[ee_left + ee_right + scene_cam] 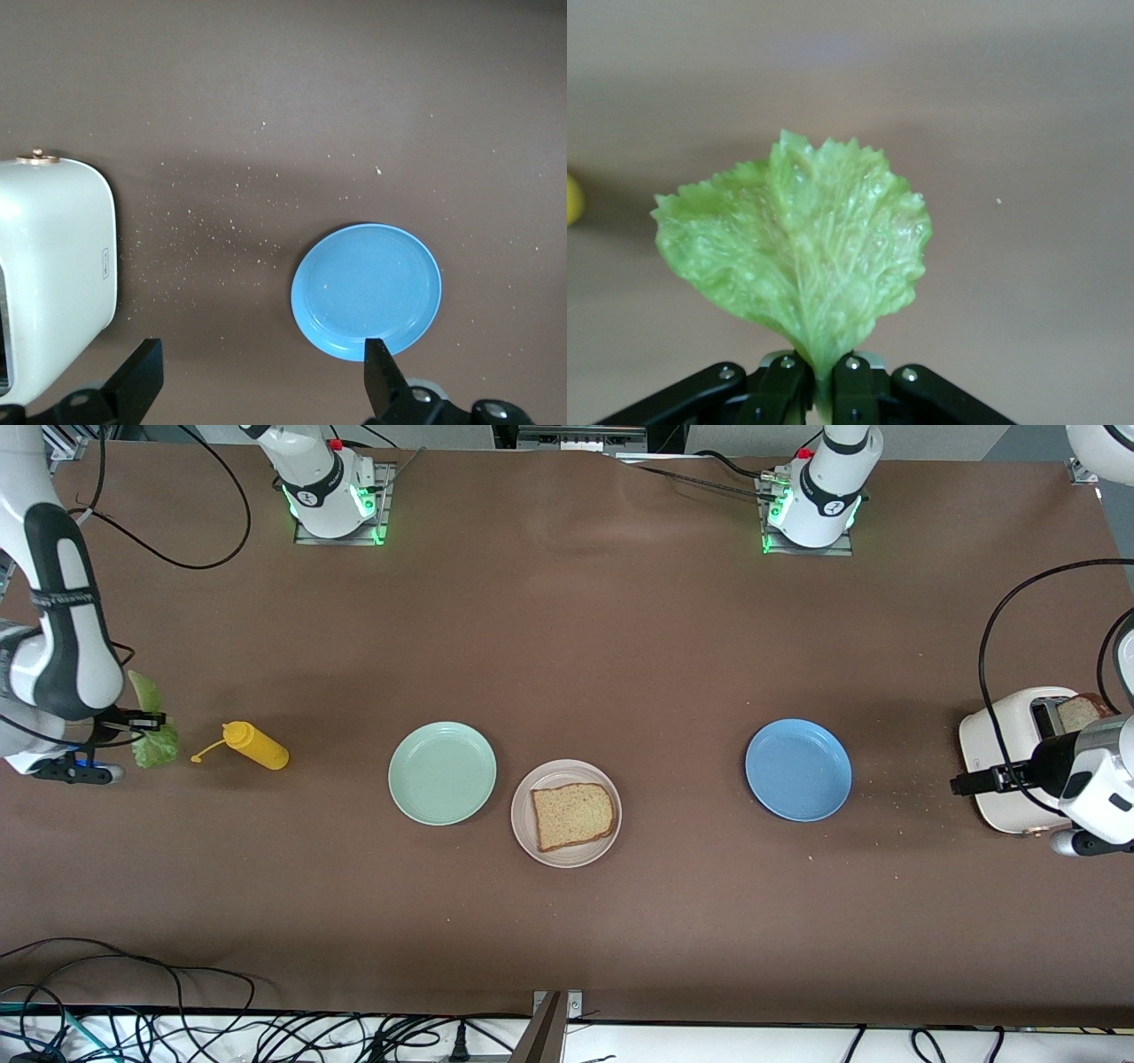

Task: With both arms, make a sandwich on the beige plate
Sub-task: 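Carry the lettuce leaf with the right gripper over the bread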

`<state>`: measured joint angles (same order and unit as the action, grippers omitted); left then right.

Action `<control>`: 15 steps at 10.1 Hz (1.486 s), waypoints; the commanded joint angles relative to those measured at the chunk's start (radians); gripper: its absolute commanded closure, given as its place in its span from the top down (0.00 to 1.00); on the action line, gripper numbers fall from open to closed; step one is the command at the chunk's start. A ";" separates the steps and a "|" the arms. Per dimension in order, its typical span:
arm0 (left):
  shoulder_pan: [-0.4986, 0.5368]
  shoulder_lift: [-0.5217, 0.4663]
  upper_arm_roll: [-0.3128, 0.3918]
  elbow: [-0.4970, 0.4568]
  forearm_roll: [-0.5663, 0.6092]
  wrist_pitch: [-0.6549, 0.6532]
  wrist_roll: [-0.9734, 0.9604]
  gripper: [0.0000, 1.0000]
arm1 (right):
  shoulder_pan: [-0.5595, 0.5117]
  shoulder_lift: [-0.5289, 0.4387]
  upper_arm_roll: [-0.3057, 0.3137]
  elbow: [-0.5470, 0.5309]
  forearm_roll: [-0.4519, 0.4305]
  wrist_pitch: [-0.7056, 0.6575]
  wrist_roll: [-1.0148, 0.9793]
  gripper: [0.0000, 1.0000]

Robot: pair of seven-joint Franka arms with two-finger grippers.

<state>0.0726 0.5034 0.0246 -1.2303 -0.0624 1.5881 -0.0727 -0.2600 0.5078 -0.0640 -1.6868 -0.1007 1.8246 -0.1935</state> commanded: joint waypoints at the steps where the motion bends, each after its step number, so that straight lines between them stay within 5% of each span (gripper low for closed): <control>1: -0.008 -0.034 -0.017 -0.014 0.044 -0.043 0.011 1.00 | -0.004 -0.029 0.047 0.181 -0.004 -0.240 -0.011 0.00; 4: -0.007 -0.032 -0.012 -0.014 0.065 -0.043 0.010 1.00 | -0.004 -0.055 0.174 0.303 -0.002 -0.356 -0.004 0.00; 10: -0.020 -0.031 -0.012 -0.015 0.125 -0.043 0.007 1.00 | 0.016 -0.028 0.542 0.312 0.003 -0.239 0.003 0.00; 13: -0.017 -0.031 -0.009 -0.017 0.125 -0.043 0.008 1.00 | 0.195 0.036 0.547 0.315 -0.011 -0.072 0.009 0.00; 15: -0.019 -0.031 -0.009 -0.020 0.125 -0.043 0.008 1.00 | 0.322 0.092 0.544 0.317 -0.127 0.017 0.064 0.00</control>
<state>0.0600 0.4894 0.0134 -1.2356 0.0302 1.5526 -0.0727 -0.0083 0.5547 0.4835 -1.3948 -0.1531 1.8091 -0.1596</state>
